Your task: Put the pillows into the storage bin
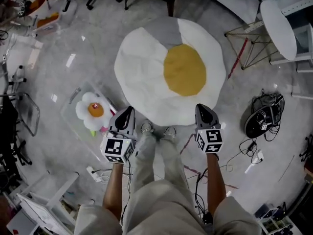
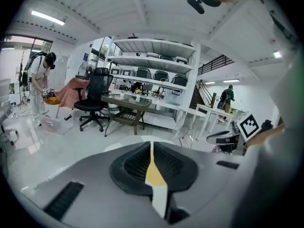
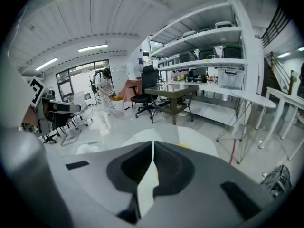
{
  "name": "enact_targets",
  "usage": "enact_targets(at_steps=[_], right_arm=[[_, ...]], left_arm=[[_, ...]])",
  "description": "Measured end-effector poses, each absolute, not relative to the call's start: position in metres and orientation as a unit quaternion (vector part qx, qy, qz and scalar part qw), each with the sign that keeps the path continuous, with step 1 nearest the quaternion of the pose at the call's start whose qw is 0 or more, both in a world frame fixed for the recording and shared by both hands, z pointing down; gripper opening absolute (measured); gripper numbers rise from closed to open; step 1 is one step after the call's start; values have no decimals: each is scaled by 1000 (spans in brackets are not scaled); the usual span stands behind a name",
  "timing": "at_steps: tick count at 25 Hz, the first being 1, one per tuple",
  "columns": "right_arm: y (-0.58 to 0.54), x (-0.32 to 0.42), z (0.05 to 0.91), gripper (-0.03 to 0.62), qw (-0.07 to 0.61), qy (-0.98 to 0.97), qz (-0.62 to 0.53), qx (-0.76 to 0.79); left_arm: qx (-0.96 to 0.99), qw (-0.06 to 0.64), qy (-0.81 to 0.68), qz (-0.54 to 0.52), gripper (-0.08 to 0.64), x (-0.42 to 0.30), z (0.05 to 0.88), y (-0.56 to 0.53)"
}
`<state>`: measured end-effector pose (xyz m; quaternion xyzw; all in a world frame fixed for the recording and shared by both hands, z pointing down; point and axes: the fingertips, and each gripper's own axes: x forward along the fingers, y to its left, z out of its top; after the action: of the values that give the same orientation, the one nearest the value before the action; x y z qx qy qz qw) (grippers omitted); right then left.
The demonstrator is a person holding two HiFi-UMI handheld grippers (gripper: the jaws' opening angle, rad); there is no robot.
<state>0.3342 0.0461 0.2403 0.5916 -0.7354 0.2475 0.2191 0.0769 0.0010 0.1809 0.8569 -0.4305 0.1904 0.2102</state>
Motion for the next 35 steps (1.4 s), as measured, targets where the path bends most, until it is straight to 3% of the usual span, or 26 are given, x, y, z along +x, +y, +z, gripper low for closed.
enact_targets(at_steps=[10, 21, 35], right_arm=[[59, 387, 99, -1, 171, -727, 208, 632], [79, 400, -24, -2, 137, -724, 164, 656], [121, 415, -82, -2, 122, -716, 133, 674]], left_arm=[[884, 180, -399, 166, 20, 117, 55, -5], [889, 141, -408, 151, 20, 112, -60, 5], [894, 107, -410, 142, 20, 111, -104, 35]])
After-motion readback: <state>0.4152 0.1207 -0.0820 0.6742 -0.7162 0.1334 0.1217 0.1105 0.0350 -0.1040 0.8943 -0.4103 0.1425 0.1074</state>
